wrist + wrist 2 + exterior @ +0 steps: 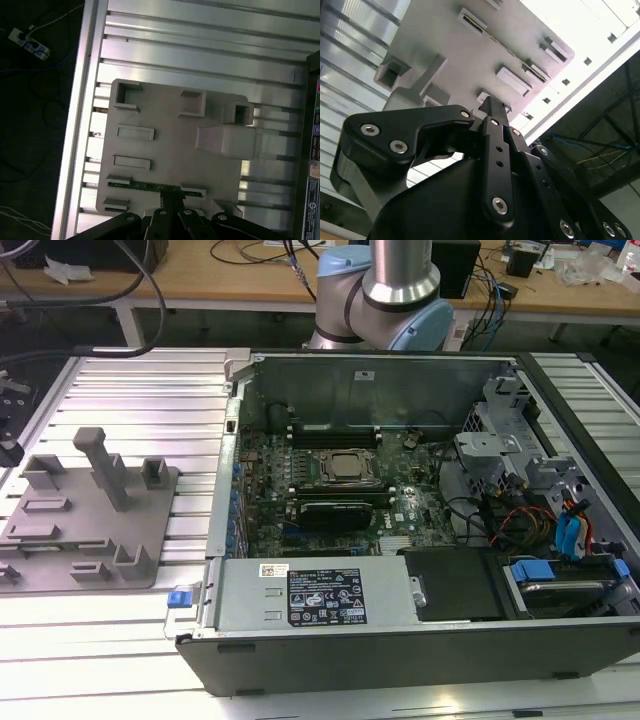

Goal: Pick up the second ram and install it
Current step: 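Pick up the second ram and move it above second insertion slot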

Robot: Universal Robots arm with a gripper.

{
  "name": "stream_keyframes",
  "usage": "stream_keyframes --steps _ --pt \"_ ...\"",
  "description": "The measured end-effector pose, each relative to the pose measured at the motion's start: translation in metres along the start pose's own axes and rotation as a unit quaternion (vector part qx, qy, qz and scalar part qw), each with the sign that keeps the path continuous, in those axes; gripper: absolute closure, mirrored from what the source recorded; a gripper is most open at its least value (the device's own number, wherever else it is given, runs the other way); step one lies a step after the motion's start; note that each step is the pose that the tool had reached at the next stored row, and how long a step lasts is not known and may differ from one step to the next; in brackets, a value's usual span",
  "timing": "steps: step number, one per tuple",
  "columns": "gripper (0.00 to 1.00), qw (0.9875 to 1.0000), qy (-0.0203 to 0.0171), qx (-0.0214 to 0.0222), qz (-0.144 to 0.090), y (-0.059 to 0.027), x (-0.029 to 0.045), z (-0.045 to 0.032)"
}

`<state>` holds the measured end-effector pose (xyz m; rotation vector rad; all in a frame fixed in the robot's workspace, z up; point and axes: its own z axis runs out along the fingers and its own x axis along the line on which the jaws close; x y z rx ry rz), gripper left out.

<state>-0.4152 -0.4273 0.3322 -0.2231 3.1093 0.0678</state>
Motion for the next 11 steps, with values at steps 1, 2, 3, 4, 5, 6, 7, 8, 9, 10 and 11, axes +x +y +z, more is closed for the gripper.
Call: stream_keyframes --steps 1,2,3,4,5,6,7,8,9,10,11 --pt "0.92 0.9999 0.0004 -0.0003 -0.011 0.0000 0.0000 0.0000" --pt "0.92 0.9997 0.0011 -0.0007 -0.026 0.0000 0.0001 0.0000" --pt "0.92 0.9994 0.0014 -0.0010 -0.035 0.0000 0.0001 0.0000" --pt "0.92 0.9990 0.0018 -0.0012 -0.044 0.0000 0.0001 0.0000" --pt "0.92 0.9986 0.0022 -0.0015 -0.054 0.0000 0.0001 0.0001" --pt "0.92 0.9981 0.0025 -0.0017 -0.062 0.0000 0.0002 0.0001" --pt "0.92 0.9972 0.0031 -0.0020 -0.074 0.0000 0.0001 0.0000" --pt "0.92 0.9965 0.0035 -0.0022 -0.084 0.0000 0.0001 0.0000" --pt "0.92 0.9948 0.0042 -0.0027 -0.101 0.0000 0.0002 0.0000" --pt "0.92 0.9932 0.0049 -0.0031 -0.117 0.0000 0.0001 0.0000" --pt "0.92 0.9921 0.0052 -0.0033 -0.125 0.0000 0.0002 0.0000"
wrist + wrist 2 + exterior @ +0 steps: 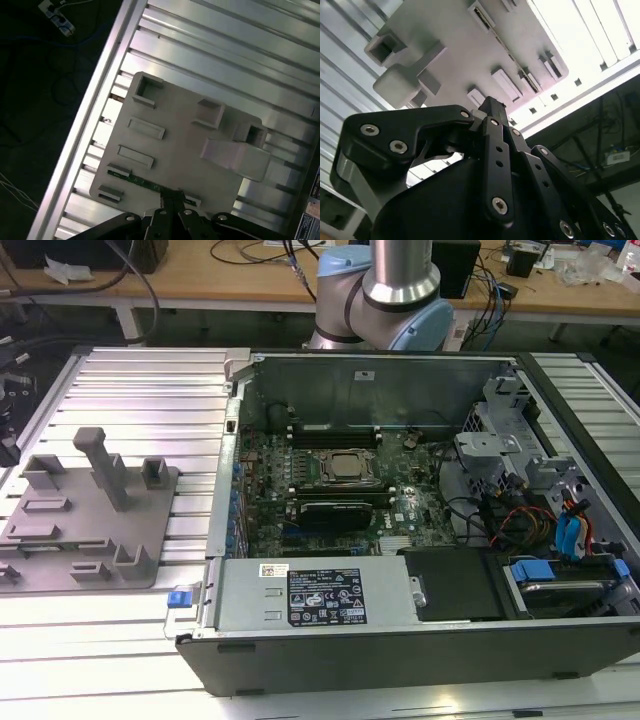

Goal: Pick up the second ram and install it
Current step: 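Pick up the second ram and move it above second insertion slot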

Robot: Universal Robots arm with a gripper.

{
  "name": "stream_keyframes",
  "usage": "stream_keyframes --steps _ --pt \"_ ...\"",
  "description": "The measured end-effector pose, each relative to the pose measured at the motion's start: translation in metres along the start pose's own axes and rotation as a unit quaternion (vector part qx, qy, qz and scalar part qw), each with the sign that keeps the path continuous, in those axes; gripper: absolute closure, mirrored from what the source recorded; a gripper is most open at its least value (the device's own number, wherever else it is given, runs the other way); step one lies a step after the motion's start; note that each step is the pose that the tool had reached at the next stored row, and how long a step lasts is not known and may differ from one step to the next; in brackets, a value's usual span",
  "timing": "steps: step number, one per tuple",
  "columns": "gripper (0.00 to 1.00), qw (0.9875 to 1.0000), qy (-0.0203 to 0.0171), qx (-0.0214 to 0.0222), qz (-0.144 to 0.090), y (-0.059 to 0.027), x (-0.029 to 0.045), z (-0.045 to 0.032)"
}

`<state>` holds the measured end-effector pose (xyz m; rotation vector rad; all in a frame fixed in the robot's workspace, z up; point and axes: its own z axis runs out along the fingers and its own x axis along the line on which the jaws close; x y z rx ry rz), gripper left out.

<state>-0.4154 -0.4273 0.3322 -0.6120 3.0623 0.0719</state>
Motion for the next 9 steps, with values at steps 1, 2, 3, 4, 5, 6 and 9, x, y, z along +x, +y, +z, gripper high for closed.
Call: stream_keyframes --steps 1,2,3,4,5,6,9 --pt "0.92 1.0000 0.0003 -0.0002 -0.008 0.0000 0.0000 0.0000" --pt "0.92 0.9995 0.0013 -0.0008 -0.032 0.0000 0.0000 0.0000" --pt "0.92 0.9991 0.0018 -0.0011 -0.043 0.0000 0.0000 0.0000" --pt "0.92 0.9986 0.0022 -0.0014 -0.053 0.0000 0.0000 0.0000" --pt "0.92 0.9971 0.0031 -0.0020 -0.076 0.0000 0.0000 0.0001" --pt "0.92 0.9959 0.0038 -0.0024 -0.091 0.0000 0.0000 0.0000" --pt "0.92 0.9880 0.0065 -0.0041 -0.154 -0.0001 0.0000 0.0015"
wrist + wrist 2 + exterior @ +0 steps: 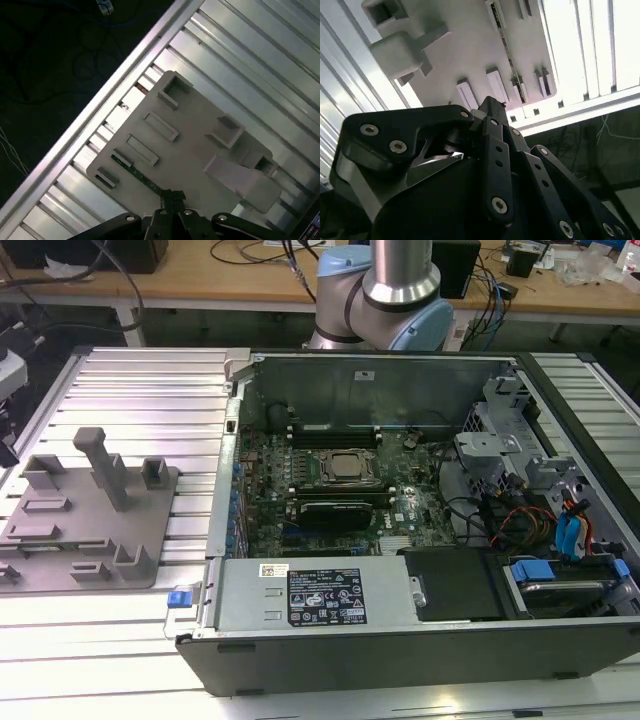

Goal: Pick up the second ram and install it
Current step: 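Pick up the second ram and move it above second insertion slot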

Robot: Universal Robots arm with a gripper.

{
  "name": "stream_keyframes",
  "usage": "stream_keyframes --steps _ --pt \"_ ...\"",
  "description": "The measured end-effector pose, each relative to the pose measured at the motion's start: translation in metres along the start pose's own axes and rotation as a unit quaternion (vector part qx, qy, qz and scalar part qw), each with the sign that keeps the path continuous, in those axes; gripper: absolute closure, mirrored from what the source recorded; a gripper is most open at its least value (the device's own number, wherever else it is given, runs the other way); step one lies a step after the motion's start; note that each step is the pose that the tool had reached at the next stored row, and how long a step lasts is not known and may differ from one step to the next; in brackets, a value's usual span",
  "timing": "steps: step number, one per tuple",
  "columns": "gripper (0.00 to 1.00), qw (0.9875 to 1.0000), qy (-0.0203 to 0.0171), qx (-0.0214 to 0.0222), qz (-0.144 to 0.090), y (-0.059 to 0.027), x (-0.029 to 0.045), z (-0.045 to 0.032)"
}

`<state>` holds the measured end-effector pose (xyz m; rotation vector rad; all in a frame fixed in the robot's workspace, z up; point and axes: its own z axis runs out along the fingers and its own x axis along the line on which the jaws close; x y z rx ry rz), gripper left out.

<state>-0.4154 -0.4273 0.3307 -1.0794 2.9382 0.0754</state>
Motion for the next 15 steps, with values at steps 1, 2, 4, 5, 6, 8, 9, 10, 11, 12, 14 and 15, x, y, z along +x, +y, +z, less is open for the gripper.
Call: stream_keyframes --steps 1,2,4,5,6,8,9,10,11,12,14,15 --pt "0.92 0.9998 0.0008 -0.0006 -0.022 0.0000 0.0000 0.0006" --pt "0.92 0.9990 0.0018 -0.0011 -0.044 0.0000 0.0000 0.0011" --pt "0.92 0.9965 0.0035 -0.0021 -0.083 -0.0001 0.0001 0.0018" --pt "0.92 0.9946 0.0043 -0.0026 -0.104 -0.0001 0.0001 0.0020" --pt "0.92 0.9918 0.0055 -0.0031 -0.128 -0.0001 0.0001 0.0023" --pt "0.92 0.9865 0.0075 -0.0037 -0.163 -0.0002 0.0001 0.0032" --pt "0.92 0.9831 0.0082 -0.0042 -0.183 -0.0002 0.0001 0.0041" --pt "0.92 0.9791 0.0090 -0.0047 -0.203 -0.0002 0.0002 0.0051" --pt "0.92 0.9749 0.0098 -0.0052 -0.222 -0.0003 0.0002 0.0063" --pt "0.92 0.9704 0.0105 -0.0057 -0.241 -0.0003 0.0002 0.0077" --pt "0.92 0.9594 0.0122 -0.0067 -0.282 -0.0005 0.0003 0.0108" --pt "0.92 0.9543 0.0129 -0.0072 -0.298 -0.0005 0.0003 0.0120"
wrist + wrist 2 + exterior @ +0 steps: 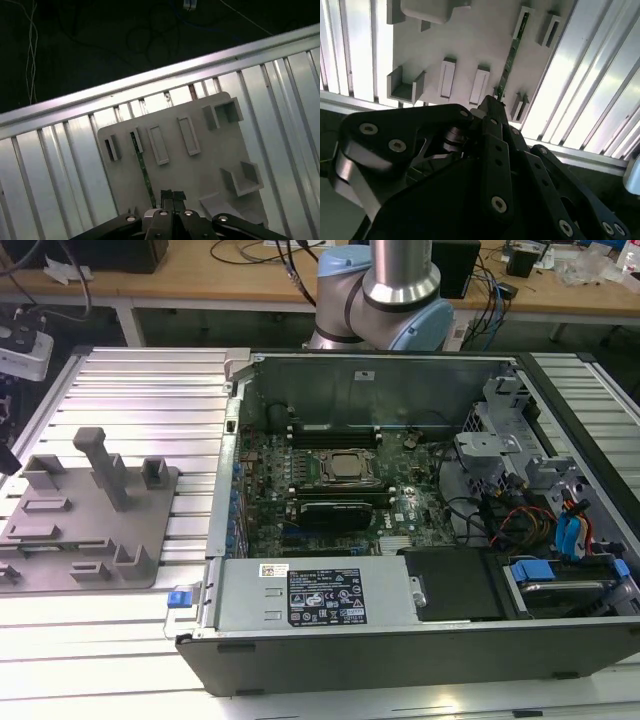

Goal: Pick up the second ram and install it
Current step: 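Pick up the second ram and move it above second insertion slot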

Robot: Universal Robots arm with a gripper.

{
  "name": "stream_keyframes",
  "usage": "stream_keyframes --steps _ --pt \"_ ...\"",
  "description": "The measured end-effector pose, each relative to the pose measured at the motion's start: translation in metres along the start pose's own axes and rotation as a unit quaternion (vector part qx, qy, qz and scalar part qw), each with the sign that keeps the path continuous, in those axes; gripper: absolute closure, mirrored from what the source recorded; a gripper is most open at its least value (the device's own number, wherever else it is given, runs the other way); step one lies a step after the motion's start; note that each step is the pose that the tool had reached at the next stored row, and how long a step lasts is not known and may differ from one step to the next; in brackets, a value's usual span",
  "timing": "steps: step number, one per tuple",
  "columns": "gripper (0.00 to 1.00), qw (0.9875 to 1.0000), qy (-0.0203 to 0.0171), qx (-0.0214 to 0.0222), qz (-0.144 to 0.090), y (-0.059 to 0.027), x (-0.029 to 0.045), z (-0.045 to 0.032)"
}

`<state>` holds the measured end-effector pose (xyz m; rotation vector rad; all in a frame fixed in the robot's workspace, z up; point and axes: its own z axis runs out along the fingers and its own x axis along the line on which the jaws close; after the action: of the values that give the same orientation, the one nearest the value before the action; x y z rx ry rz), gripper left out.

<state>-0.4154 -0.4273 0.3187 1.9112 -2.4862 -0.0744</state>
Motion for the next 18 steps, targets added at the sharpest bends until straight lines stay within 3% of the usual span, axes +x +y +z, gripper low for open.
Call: stream_keyframes --steps 3,7,8,10,14,18 --pt "0.92 0.9988 0.0021 -0.0013 -0.049 -0.0001 0.0001 0.0027" --pt "0.92 0.9987 0.0018 -0.0005 -0.051 0.0000 0.0001 0.0032" --pt "0.92 0.9987 0.0010 0.0036 -0.051 -0.0001 0.0006 0.0051" --pt "0.92 0.9987 0.0006 0.0059 -0.051 -0.0002 0.0015 0.0071" --pt "0.92 0.9987 -0.0001 0.0090 -0.050 -0.0014 0.0055 0.0154" --pt "0.92 0.9988 -0.0003 0.0095 -0.048 -0.0025 0.0086 0.0230"
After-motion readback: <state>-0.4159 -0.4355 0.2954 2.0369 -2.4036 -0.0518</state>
